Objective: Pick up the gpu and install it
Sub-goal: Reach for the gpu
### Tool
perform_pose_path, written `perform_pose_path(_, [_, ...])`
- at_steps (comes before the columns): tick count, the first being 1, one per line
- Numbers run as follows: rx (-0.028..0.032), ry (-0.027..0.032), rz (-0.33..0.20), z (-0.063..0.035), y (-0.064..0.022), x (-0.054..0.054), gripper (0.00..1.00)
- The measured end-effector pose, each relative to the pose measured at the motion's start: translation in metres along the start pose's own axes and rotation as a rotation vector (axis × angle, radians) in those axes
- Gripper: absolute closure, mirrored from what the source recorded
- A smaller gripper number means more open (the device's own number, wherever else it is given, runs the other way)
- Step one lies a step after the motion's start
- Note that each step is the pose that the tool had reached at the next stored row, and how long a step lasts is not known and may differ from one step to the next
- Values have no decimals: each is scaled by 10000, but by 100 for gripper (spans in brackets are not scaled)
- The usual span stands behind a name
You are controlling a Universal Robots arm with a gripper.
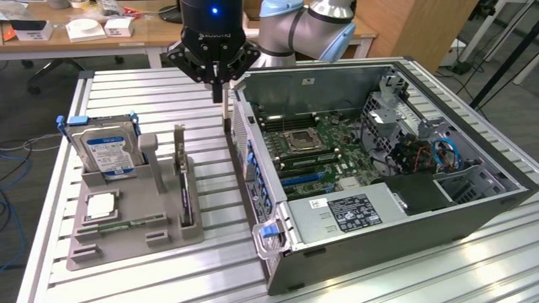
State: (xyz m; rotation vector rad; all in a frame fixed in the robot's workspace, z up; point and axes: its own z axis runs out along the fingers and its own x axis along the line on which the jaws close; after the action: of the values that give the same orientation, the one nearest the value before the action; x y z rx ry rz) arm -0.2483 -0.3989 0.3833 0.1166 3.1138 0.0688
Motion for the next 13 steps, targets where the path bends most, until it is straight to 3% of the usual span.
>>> perform_pose_path(13, [-1, 0, 0, 7, -14, 87, 89])
